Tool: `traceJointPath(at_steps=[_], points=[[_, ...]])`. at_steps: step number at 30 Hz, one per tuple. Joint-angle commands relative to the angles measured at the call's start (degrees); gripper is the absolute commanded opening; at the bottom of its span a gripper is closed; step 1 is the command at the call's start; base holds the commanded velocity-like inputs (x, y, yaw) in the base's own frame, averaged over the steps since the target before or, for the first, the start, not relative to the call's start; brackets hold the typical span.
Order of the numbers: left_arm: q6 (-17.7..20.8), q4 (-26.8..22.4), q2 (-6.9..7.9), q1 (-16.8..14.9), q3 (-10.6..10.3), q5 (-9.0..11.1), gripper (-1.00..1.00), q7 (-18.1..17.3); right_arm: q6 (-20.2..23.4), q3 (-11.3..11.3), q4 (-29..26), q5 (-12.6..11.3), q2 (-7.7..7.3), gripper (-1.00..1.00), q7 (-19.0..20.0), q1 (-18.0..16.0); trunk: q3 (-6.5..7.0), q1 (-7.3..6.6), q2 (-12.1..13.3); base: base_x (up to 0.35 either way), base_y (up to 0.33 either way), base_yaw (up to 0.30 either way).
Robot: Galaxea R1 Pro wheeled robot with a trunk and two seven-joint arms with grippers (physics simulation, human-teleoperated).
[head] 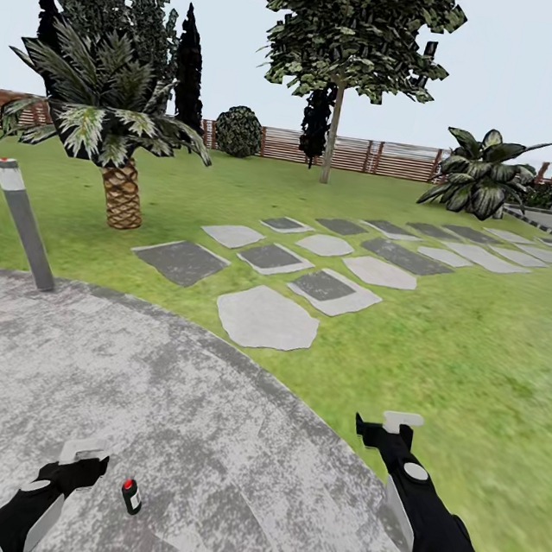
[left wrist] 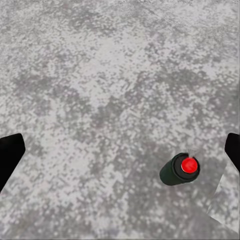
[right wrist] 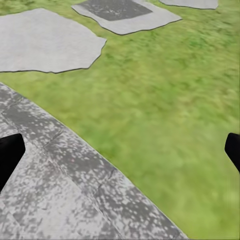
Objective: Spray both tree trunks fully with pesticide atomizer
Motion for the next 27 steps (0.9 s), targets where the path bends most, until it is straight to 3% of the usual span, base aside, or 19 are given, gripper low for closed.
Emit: traceJointPath(at_steps=[1,7,16,27], points=[[0.00,0.00,0.00,0.00,0.00,0.01,1.00,0.00,-0.01,0.00,-0.03,0.00,0.00,1.00,0.00,0.00,0.00,0.00,0.00,0.333,0.000,0.000],[-0.02,0.01,-0.22,-0.03,-0.05,-0.02,1.00,0.00,-0.06,-0.08,-0.08,-0.02,0.00,1.00,0.00,0.00,-0.15,0.00,0.00,0.237,0.000,0.052],[0.00,-0.73,-0.29,-0.09,-0.18,0.12,1.00,-0.08,-0.07,-0.09,-0.09,-0.02,0.00,1.00,0.00,0.00,-0.39,0.00,0.00,0.019,0.000,0.057],[0.00,-0.39,-0.43,-0.09,-0.09,0.13,1.00,-0.08,-0.08,-0.22,-0.04,-0.10,-0.04,1.00,-0.08,0.00,-3.16,2.42,-4.41,0.000,0.000,-0.119]])
